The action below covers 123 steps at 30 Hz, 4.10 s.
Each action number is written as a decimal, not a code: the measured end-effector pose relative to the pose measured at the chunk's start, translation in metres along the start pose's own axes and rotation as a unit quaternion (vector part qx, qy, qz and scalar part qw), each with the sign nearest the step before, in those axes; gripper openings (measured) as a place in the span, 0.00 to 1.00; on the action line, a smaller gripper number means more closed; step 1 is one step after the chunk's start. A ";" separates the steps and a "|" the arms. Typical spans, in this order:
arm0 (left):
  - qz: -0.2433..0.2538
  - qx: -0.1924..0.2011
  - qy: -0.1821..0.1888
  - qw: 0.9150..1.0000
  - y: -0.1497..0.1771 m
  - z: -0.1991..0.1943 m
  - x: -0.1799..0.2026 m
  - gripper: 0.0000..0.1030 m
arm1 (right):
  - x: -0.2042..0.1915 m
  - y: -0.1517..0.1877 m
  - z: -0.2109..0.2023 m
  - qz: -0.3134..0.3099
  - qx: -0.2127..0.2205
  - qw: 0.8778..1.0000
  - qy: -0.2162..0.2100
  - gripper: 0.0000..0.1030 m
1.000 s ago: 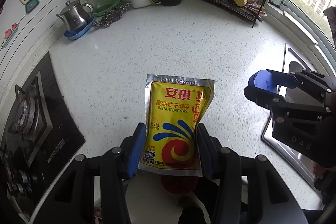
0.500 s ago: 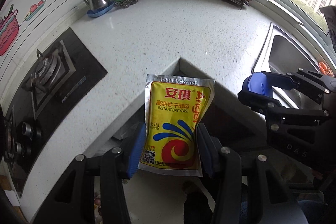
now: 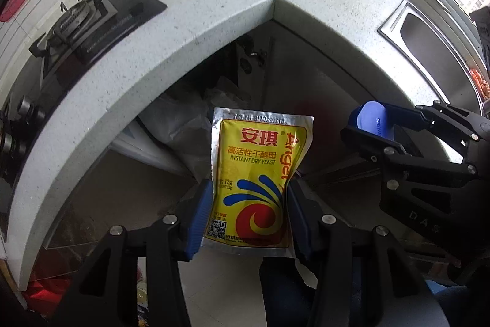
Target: Collect trash
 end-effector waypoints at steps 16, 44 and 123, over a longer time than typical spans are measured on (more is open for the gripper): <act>-0.020 -0.069 0.010 0.997 0.045 0.171 -0.003 0.45 | 0.012 0.044 0.139 0.021 -0.053 0.998 0.012 0.43; -0.002 -0.115 0.036 0.993 0.048 0.340 0.009 0.54 | 0.064 0.102 0.258 0.084 -0.085 0.992 0.040 0.43; -0.133 0.028 -0.048 0.990 0.065 0.106 -0.043 1.00 | 0.008 0.054 0.111 -0.032 -0.052 0.998 -0.014 0.94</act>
Point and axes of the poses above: each gripper's, at about its wrist camera, not at the fingertips, and z roughly the way its jaws point, x to its right, y to its underside, the point moved 6 cm from there along z, roughly the way its jaws point, and after that the axes turned 2 degrees about -z, right-handed, at the moved point
